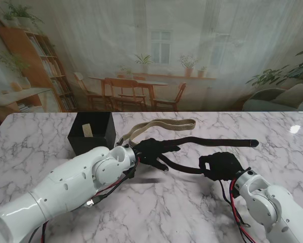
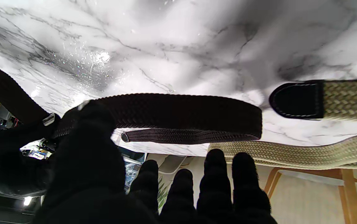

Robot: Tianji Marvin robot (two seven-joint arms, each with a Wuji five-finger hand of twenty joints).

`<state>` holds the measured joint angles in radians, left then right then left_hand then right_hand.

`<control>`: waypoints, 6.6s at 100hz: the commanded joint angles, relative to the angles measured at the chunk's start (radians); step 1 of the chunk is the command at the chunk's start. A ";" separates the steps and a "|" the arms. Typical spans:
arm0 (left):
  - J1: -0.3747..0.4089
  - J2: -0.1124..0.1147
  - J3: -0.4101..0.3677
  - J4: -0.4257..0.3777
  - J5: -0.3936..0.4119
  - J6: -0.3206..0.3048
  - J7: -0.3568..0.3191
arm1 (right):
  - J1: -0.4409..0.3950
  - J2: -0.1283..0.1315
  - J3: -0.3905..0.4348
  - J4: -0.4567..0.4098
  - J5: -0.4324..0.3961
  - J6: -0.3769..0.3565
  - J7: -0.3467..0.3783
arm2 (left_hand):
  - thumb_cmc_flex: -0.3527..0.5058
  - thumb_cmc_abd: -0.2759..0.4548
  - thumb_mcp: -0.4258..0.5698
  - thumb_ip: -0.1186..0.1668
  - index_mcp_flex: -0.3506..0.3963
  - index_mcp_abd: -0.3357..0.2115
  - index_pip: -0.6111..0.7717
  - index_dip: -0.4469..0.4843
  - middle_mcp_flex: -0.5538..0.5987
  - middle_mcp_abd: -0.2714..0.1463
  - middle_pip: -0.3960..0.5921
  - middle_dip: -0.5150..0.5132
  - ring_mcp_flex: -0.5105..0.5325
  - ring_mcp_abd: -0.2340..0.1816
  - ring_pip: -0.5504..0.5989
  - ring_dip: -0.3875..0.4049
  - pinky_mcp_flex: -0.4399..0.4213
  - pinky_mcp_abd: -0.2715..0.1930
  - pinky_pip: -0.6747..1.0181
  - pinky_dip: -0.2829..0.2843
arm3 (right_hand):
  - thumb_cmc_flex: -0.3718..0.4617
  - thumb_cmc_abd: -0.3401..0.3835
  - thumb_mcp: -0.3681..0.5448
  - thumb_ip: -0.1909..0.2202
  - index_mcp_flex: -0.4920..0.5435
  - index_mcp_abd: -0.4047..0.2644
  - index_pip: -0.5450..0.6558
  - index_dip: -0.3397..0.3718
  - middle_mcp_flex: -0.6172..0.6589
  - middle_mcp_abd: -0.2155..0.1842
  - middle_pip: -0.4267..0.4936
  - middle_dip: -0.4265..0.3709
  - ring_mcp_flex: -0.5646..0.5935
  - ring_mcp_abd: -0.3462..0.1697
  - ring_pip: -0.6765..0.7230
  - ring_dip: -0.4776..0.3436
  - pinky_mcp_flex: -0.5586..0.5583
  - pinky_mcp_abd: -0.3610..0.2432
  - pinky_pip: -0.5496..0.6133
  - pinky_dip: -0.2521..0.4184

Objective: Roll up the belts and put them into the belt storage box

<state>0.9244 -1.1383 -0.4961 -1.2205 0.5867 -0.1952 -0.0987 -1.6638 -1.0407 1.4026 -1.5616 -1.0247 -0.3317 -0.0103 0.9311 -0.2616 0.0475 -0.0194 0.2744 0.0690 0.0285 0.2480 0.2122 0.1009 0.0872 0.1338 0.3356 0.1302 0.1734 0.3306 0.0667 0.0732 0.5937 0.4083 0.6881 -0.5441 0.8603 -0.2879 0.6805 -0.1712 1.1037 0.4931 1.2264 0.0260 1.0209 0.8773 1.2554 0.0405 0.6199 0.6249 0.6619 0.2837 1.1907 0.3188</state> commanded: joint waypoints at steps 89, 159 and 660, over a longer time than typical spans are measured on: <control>-0.068 -0.105 0.136 0.146 -0.066 0.003 0.053 | -0.089 -0.005 0.065 -0.067 0.104 -0.018 0.071 | 0.335 -0.044 0.157 0.034 0.419 -0.081 0.700 0.260 0.842 -0.063 0.183 0.573 0.541 -0.003 0.501 0.461 0.281 0.022 0.536 0.202 | 0.142 0.049 0.098 0.059 0.022 -0.082 0.087 0.060 0.012 0.058 0.062 0.028 0.040 0.008 0.068 0.036 0.008 0.048 0.031 0.005; 0.253 0.126 -0.255 -0.285 0.343 -0.144 -0.175 | -0.058 0.010 -0.046 -0.036 0.120 -0.044 0.140 | 0.305 -0.062 0.195 0.041 0.448 -0.100 0.734 0.279 0.863 -0.076 0.200 0.632 0.556 -0.005 0.513 0.497 0.294 0.029 0.531 0.224 | 0.127 0.061 0.067 0.060 0.008 -0.083 0.048 0.034 0.008 0.051 0.028 0.003 0.015 0.023 0.046 0.021 -0.048 0.029 0.036 0.022; 0.916 0.123 -0.956 -0.661 0.839 -0.065 0.066 | -0.153 0.022 -0.030 -0.048 -0.277 0.162 -0.113 | -0.038 0.182 -0.063 0.009 0.430 -0.013 0.265 0.252 0.542 0.029 0.125 0.243 0.322 0.075 0.172 0.297 0.103 0.215 0.265 0.199 | -0.338 0.034 0.020 0.188 -0.066 0.023 -0.355 0.107 -0.610 0.087 -0.481 -0.485 -0.580 0.076 -0.272 -0.249 -0.413 0.061 -0.131 0.188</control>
<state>1.8417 -1.0121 -1.4560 -1.8842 1.4302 -0.2636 -0.0157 -1.8173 -1.0199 1.3782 -1.6149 -1.2987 -0.1706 -0.1281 0.8866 -0.1154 0.0020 -0.0113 0.6710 0.0434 0.2821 0.4877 0.7357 0.1066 0.2074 0.3665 0.6491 0.1806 0.3632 0.6305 0.1846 0.2395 0.8817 0.6189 0.3412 -0.4756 0.8502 -0.1266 0.5941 -0.1139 0.7252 0.5792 0.5978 0.1174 0.5531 0.3917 0.6599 0.1074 0.3771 0.3916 0.2508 0.3104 1.0694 0.5196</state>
